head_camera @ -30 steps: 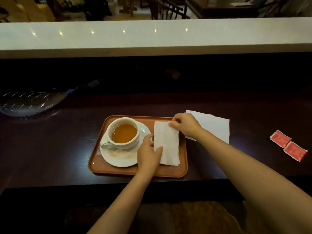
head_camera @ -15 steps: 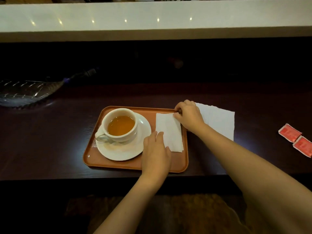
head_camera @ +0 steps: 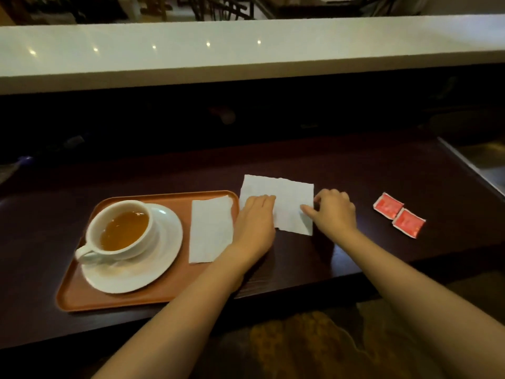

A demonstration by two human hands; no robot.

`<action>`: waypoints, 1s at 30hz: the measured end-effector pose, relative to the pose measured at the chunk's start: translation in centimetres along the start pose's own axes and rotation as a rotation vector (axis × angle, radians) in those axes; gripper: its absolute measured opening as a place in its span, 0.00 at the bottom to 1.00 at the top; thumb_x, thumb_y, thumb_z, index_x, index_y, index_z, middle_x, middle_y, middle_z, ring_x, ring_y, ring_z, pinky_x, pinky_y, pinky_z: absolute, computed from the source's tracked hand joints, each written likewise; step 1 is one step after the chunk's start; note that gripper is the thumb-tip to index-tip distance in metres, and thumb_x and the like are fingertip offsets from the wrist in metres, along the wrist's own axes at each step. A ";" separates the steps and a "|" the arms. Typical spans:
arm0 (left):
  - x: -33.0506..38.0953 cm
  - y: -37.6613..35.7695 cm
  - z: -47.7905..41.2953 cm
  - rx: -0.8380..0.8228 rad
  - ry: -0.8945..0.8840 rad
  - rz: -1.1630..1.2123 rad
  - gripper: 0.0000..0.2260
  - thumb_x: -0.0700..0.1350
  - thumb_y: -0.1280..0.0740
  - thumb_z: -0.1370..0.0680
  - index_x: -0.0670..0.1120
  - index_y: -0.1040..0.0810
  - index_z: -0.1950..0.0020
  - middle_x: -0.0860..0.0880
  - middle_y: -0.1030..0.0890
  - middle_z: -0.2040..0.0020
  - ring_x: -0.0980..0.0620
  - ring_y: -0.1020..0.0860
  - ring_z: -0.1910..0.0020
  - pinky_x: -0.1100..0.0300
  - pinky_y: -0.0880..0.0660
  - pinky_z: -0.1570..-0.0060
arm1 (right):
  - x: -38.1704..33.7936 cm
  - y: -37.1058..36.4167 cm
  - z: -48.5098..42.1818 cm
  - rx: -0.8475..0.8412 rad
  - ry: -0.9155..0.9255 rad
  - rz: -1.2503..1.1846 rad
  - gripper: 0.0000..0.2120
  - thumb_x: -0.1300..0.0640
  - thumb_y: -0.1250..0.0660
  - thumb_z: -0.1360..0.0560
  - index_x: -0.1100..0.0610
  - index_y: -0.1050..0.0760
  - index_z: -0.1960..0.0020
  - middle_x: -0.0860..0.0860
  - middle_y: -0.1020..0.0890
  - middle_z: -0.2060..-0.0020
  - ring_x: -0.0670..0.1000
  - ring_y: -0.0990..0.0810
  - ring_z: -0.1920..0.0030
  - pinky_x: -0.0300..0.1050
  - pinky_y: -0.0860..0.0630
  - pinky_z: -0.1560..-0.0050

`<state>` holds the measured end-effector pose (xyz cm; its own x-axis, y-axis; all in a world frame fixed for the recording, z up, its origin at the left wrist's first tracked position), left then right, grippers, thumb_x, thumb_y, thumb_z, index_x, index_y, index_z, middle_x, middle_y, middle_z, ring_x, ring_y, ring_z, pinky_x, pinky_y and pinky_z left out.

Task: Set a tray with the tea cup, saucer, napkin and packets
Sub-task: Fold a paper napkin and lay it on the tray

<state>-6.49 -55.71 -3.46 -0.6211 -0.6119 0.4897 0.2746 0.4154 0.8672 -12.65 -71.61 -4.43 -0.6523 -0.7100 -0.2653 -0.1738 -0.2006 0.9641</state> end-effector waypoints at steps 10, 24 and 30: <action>-0.5 -4.4 -2.4 -0.070 -0.007 -0.233 0.19 0.42 0.46 0.22 0.46 0.36 0.31 0.45 0.36 0.28 0.42 0.38 0.33 0.48 0.39 0.37 | 0.9 -2.1 0.4 0.020 -0.073 -0.279 0.06 0.57 0.36 0.28 0.57 0.24 0.52 0.56 0.23 0.47 0.59 0.28 0.43 0.53 0.33 0.43; -2.6 -1.8 -3.8 0.000 0.245 0.366 0.17 0.41 0.42 0.23 0.49 0.29 0.35 0.45 0.25 0.35 0.45 0.28 0.37 0.50 0.32 0.36 | -0.8 -0.3 -2.3 0.015 0.007 -0.935 0.14 0.66 0.36 0.32 0.55 0.29 0.49 0.44 0.25 0.67 0.45 0.27 0.66 0.38 0.30 0.61; -5.6 1.4 -3.7 0.197 0.461 0.864 0.14 0.40 0.43 0.22 0.46 0.27 0.38 0.44 0.22 0.41 0.48 0.24 0.47 0.56 0.25 0.51 | -6.9 -1.1 -2.0 -0.174 0.233 -0.960 0.17 0.61 0.34 0.29 0.55 0.32 0.41 0.44 0.22 0.61 0.38 0.26 0.68 0.34 0.28 0.59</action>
<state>0.06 -54.15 -4.64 0.0914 -0.2308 0.9687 0.3449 0.9199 0.1866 -6.53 -67.83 -3.66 -0.1290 -0.3063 -0.9431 -0.4282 -0.8406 0.3316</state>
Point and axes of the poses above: each hand's wrist, its own z-axis away from the middle knuckle, its own y-axis out of the back of the hand, x = y × z, the point moved 7 cm from there along -z, towards the middle knuckle
